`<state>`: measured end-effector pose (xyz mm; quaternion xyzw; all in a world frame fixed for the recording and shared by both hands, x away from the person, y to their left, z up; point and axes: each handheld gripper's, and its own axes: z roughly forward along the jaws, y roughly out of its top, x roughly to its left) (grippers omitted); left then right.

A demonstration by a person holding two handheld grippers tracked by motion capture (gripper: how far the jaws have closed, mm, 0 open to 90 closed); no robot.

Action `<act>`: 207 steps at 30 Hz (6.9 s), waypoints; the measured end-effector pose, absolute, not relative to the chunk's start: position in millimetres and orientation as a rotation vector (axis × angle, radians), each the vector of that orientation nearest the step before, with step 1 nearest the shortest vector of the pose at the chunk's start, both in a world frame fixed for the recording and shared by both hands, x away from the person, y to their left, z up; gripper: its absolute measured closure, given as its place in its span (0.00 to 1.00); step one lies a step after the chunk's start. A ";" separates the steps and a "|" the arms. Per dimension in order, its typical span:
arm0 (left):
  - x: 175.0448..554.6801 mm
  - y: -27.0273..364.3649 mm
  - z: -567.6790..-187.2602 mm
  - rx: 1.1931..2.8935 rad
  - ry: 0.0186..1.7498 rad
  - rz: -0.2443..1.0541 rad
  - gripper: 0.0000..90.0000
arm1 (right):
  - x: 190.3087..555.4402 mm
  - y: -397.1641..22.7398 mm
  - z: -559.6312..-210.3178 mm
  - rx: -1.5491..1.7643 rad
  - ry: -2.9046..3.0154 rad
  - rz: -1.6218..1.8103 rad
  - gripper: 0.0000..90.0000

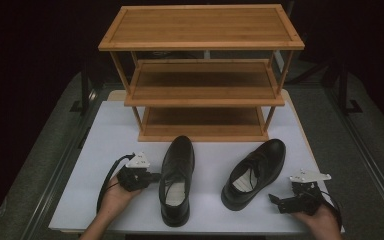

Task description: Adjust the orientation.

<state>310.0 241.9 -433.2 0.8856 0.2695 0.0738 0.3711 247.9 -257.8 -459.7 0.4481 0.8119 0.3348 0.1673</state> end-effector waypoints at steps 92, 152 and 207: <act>273.2 328.2 -451.3 2.238 0.924 0.380 0.00 | 386.3 -313.9 -435.0 1.483 2.179 1.078 1.00; 273.1 328.4 -451.4 2.240 0.922 0.379 0.00 | 268.9 -270.2 -431.1 1.321 2.295 1.171 1.00; 273.3 328.4 -451.5 2.239 0.923 0.378 0.00 | 246.2 -192.4 -447.4 1.096 2.554 1.222 1.00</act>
